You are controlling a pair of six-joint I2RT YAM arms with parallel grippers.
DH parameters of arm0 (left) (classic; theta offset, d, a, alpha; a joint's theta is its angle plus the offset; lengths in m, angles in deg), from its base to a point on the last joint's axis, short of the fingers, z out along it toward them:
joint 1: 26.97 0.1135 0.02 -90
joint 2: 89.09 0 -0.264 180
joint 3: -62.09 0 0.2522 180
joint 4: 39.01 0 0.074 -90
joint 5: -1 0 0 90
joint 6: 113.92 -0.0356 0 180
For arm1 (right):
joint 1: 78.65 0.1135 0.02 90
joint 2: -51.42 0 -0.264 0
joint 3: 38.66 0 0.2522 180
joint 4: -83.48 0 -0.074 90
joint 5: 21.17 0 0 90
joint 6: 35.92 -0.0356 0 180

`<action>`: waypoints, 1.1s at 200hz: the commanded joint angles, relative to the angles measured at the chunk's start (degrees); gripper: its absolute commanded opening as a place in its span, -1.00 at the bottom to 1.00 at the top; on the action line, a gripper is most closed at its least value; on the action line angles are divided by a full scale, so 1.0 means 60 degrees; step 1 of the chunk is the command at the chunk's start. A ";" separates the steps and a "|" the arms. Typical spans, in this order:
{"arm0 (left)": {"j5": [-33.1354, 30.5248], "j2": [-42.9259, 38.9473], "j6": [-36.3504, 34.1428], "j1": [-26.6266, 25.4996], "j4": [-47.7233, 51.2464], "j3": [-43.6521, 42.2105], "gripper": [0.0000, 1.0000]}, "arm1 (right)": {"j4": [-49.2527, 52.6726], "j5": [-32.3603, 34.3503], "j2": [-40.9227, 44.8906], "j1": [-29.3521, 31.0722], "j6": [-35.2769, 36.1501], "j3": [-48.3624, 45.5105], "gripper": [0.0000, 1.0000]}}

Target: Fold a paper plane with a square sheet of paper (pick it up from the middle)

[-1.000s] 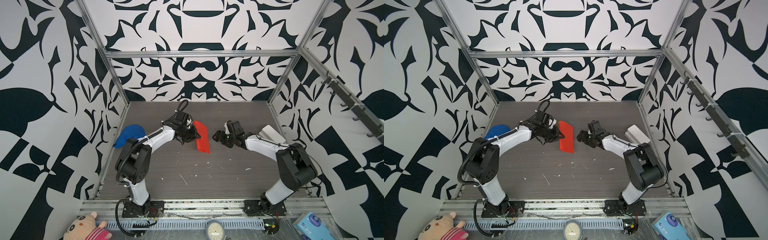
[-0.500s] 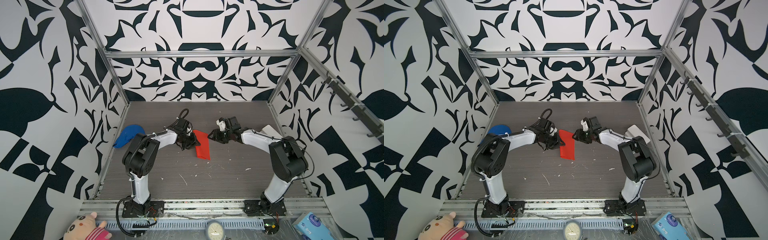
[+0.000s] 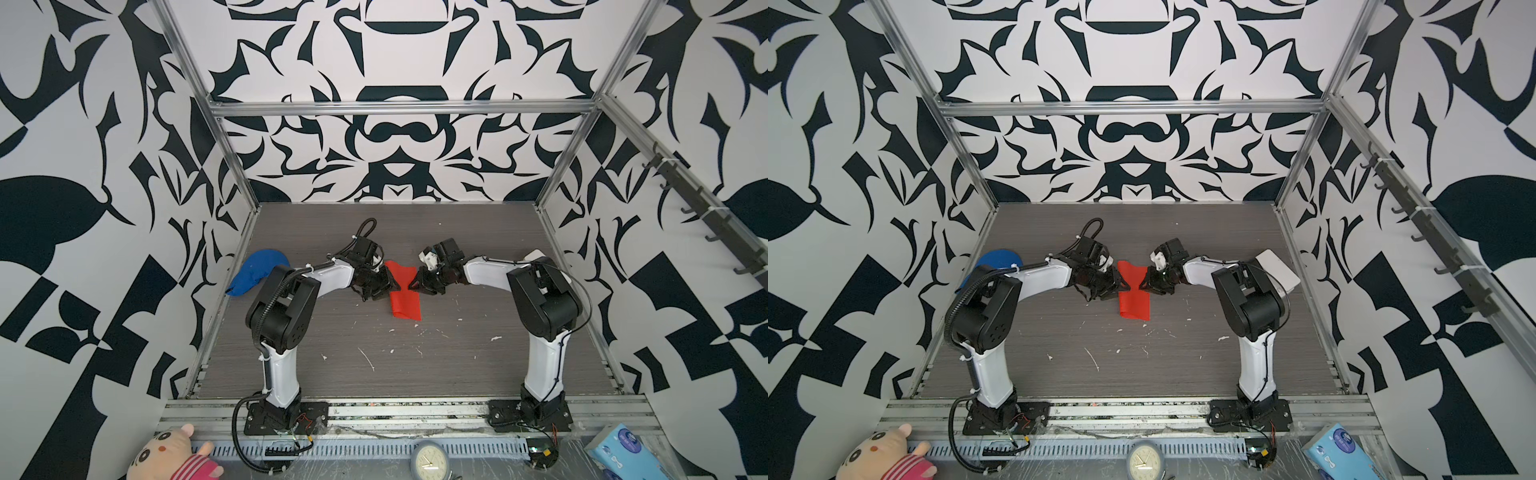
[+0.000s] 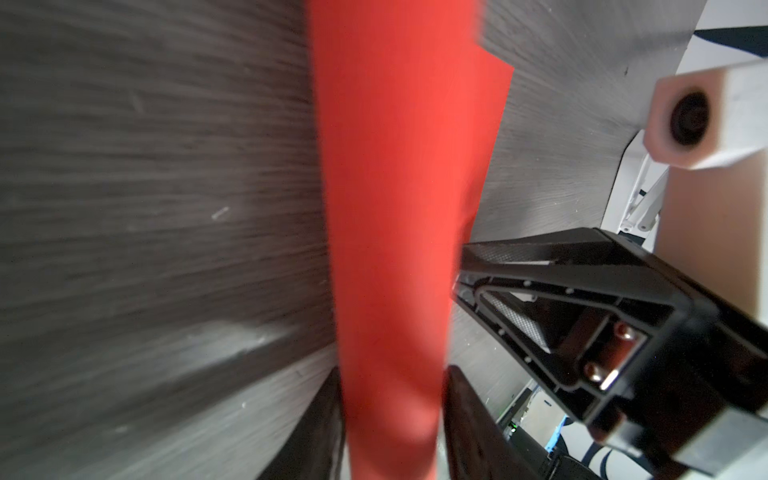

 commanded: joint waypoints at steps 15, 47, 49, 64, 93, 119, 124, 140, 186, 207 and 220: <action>-0.0650 -0.0368 -0.0172 0.0075 0.0967 -0.0043 0.19 | 0.0031 0.0006 -0.0029 0.0024 -0.0047 0.0176 -0.52; -0.1598 -0.0819 -0.0235 0.0075 0.2089 0.0290 0.42 | -0.0404 -0.0268 0.0110 0.0016 -0.0203 0.0017 -0.51; -0.1651 -0.0828 -0.0233 0.0075 0.2151 0.0318 0.43 | -0.0463 -0.0308 0.0116 0.0019 -0.0225 0.0010 -0.51; -0.1757 -0.0757 -0.0260 0.0075 0.2374 0.0518 0.43 | -0.0879 -0.0558 0.0125 0.0024 -0.0407 -0.0080 -0.52; -0.1680 -0.0596 -0.0467 0.0075 0.2491 0.0764 0.42 | -0.1631 -0.0985 0.0117 0.0023 -0.0769 -0.0247 -0.52; -0.1462 -0.0518 -0.0618 0.0066 0.2538 0.0980 0.44 | -0.1917 -0.1216 0.0136 0.0047 -0.0867 -0.0258 -0.52; -0.1464 -0.0486 -0.0666 0.0073 0.2606 0.1021 0.44 | -0.1918 -0.1237 0.0133 0.0052 -0.0860 -0.0240 -0.52; -0.1533 -0.0357 -0.0770 0.0061 0.2784 0.1114 0.44 | -0.2003 -0.1387 0.0089 0.0079 -0.0909 -0.0193 -0.52; -0.2082 -0.0170 -0.1111 0.0075 0.3305 0.1303 0.27 | -0.1835 -0.1394 -0.0145 0.0228 -0.0847 0.0092 -0.52; -0.2279 -0.0020 -0.1216 0.0074 0.3496 0.1338 0.12 | -0.1643 -0.1286 -0.0249 0.0309 -0.0786 0.0247 -0.52; -0.2332 0.0056 -0.1214 0.0071 0.3525 0.1360 0.08 | -0.1604 -0.1189 -0.0234 0.0332 -0.0780 0.0266 -0.52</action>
